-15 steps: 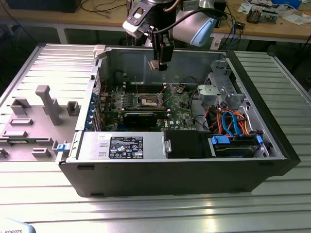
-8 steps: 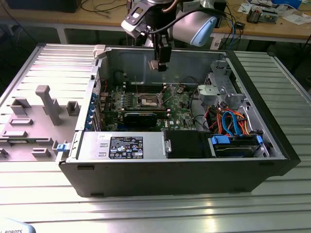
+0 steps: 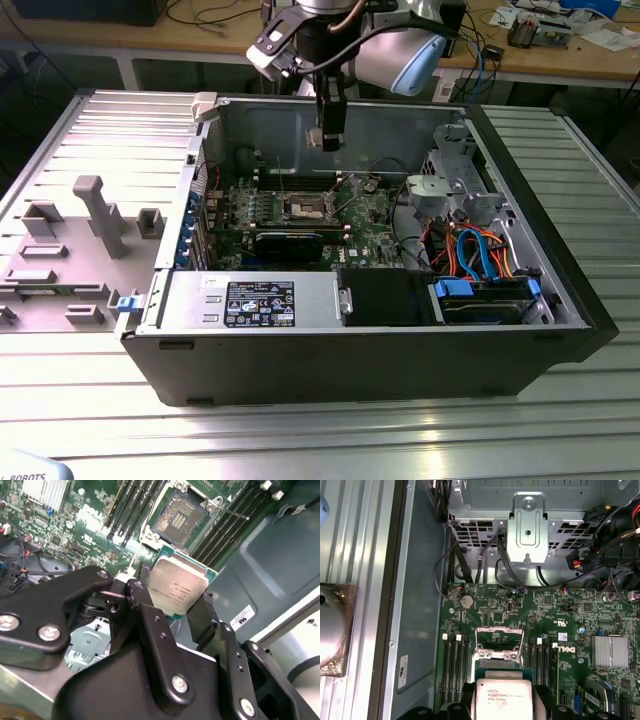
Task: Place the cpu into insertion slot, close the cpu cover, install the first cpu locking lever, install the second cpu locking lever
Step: 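Place the cpu into insertion slot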
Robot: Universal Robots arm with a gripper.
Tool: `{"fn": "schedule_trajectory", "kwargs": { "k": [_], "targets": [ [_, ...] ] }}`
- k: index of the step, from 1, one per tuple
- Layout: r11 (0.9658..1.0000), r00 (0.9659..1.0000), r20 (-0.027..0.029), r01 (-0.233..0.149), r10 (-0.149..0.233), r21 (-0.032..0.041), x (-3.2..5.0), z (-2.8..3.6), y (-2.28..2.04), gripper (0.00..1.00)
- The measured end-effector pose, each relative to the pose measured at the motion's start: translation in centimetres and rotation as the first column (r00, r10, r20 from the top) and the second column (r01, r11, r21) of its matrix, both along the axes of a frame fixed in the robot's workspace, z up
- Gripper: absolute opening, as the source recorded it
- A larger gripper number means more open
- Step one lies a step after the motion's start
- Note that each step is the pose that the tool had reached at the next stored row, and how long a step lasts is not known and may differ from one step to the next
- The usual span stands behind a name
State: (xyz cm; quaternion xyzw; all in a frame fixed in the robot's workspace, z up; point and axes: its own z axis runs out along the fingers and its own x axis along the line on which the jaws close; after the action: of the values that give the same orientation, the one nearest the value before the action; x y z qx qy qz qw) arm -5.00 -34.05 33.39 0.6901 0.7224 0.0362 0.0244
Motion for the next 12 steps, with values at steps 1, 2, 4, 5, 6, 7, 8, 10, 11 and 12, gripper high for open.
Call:
{"fn": "schedule_trajectory", "kwargs": {
  "k": [1,2,4,5,6,7,8,10,11,12],
  "targets": [
    [1.0,1.0,0.0,0.0,0.0,-0.0003,0.0,-0.21,0.02,0.54],
    [1.0,1.0,0.0,0.0,0.0,-0.0005,0.0,-0.39,0.04,0.54],
    [1.0,1.0,-0.0001,0.0,0.0,-0.001,0.0,-0.76,0.06,0.54],
    [1.0,1.0,-0.0001,0.0,0.0,-0.0012,0.0,-0.96,0.06,0.54],
    [1.0,1.0,-0.0001,0.0,0.0,-0.0013,0.0,-1.13,0.06,0.54],
    [1.0,1.0,-0.0001,0.0,0.0,-0.0013,0.0,-1.31,0.06,0.54],
    [1.0,1.0,0.0,0.001,-0.001,-0.0012,-0.03,-1.49,0.07,0.54],
    [1.0,1.0,0.0001,0.002,-0.002,-0.0012,-0.15,-1.86,0.07,0.54],
    [1.0,1.0,-0.0001,0.003,-0.003,-0.0014,-0.51,-2.27,0.06,0.54],
    [1.0,1.0,0.0,0.004,-0.004,-0.0014,-0.8,-2.54,0.06,0.54]
  ]
}}
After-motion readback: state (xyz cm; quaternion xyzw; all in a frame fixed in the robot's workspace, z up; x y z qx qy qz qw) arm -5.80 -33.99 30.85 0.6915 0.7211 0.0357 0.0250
